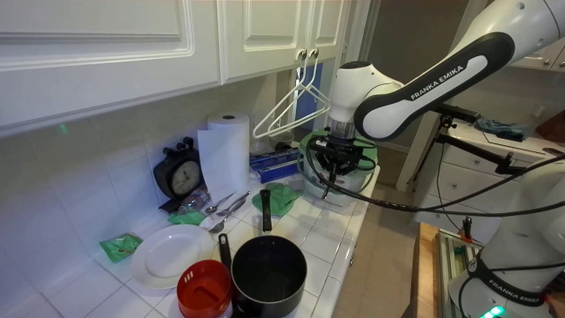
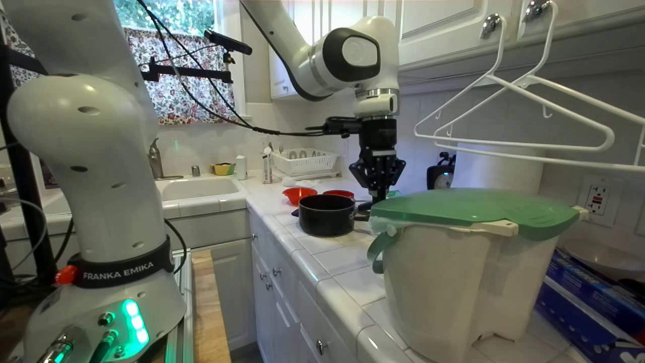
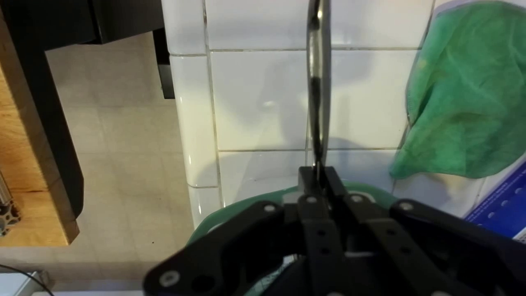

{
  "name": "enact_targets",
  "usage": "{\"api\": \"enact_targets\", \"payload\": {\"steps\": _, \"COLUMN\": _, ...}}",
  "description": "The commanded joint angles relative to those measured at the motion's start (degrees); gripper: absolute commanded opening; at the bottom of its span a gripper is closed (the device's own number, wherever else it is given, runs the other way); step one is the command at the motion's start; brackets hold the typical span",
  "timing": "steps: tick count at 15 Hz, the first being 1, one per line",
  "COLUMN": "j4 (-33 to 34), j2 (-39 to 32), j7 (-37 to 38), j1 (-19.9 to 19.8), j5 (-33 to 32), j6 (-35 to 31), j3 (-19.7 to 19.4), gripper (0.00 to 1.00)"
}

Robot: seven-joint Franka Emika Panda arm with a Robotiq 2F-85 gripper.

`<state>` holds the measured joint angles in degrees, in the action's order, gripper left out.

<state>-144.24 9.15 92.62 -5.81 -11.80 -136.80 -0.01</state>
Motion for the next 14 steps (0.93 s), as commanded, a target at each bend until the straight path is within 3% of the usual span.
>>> {"api": "enact_targets", "payload": {"steps": 1, "j4": 1.51, "j2": -0.74, "j7": -0.02, "j1": -0.13, "j5": -0.29, "j6": 0.68, "j3": 0.28, "gripper": 0.04}}
{"api": "enact_targets", "payload": {"steps": 14, "j4": 4.0, "j2": -4.48, "j7": -3.3, "j1": 1.1, "j5": 0.48, "j6": -0.4, "j3": -0.19, "gripper": 0.04}}
